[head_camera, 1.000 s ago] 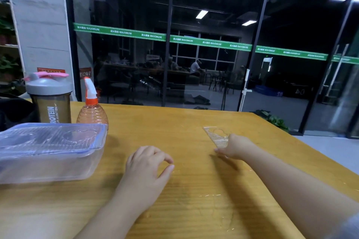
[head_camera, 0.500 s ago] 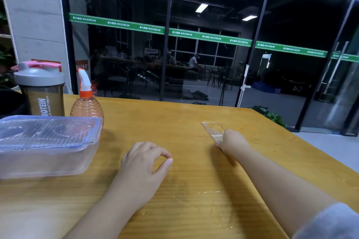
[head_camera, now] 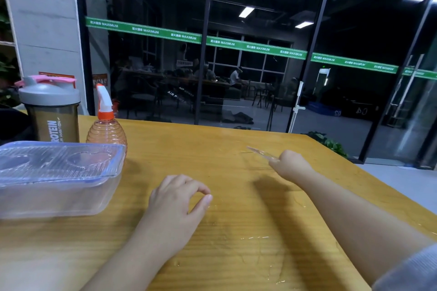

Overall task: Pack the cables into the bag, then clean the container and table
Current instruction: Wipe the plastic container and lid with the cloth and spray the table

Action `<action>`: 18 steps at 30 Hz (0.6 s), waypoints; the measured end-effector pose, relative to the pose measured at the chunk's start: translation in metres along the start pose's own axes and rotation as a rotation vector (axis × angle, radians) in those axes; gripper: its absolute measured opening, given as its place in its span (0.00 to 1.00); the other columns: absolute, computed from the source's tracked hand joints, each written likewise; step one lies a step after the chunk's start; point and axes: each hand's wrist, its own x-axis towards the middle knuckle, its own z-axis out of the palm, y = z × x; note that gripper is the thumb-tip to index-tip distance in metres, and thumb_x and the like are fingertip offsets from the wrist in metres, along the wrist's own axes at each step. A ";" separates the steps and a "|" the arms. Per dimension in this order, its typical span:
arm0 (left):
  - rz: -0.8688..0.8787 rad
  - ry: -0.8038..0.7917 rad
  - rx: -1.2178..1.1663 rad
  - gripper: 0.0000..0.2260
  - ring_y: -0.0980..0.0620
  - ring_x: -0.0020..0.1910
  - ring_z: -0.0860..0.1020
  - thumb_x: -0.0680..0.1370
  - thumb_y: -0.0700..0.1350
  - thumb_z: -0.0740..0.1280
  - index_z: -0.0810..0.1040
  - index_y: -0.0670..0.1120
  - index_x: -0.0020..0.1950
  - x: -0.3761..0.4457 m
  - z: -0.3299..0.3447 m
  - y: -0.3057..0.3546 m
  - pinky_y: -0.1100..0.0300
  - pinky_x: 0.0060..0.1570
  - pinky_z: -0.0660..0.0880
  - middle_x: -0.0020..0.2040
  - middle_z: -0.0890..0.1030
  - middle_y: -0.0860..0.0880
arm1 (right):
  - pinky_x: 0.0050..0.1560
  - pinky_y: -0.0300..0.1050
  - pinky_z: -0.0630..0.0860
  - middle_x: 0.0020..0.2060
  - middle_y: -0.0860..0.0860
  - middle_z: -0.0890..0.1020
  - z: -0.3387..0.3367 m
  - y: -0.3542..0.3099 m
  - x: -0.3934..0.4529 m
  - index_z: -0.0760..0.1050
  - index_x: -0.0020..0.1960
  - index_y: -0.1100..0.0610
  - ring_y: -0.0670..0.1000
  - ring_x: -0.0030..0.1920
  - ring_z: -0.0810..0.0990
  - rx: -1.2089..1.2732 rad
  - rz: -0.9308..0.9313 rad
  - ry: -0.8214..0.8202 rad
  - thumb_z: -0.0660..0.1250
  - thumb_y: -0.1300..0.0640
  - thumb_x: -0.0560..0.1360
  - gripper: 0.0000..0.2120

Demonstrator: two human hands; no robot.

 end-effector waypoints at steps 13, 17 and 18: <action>-0.006 -0.054 0.021 0.22 0.64 0.56 0.65 0.66 0.67 0.46 0.74 0.62 0.47 0.000 -0.002 0.000 0.60 0.56 0.63 0.47 0.72 0.66 | 0.29 0.43 0.56 0.28 0.52 0.64 -0.049 0.033 -0.008 0.59 0.32 0.57 0.51 0.29 0.62 0.206 -0.087 0.189 0.52 0.56 0.80 0.17; 0.000 -0.092 0.038 0.14 0.64 0.56 0.65 0.71 0.64 0.53 0.74 0.61 0.47 -0.003 -0.002 0.004 0.60 0.56 0.62 0.48 0.73 0.65 | 0.30 0.45 0.60 0.28 0.53 0.68 -0.060 0.041 -0.020 0.62 0.32 0.58 0.53 0.31 0.67 0.211 -0.154 0.270 0.50 0.53 0.82 0.21; -0.001 -0.103 0.039 0.12 0.65 0.56 0.64 0.72 0.63 0.54 0.74 0.62 0.47 -0.003 -0.001 0.006 0.60 0.55 0.62 0.48 0.73 0.64 | 0.31 0.46 0.61 0.28 0.53 0.69 -0.063 0.042 -0.023 0.62 0.32 0.58 0.53 0.30 0.67 0.221 -0.171 0.314 0.50 0.52 0.82 0.21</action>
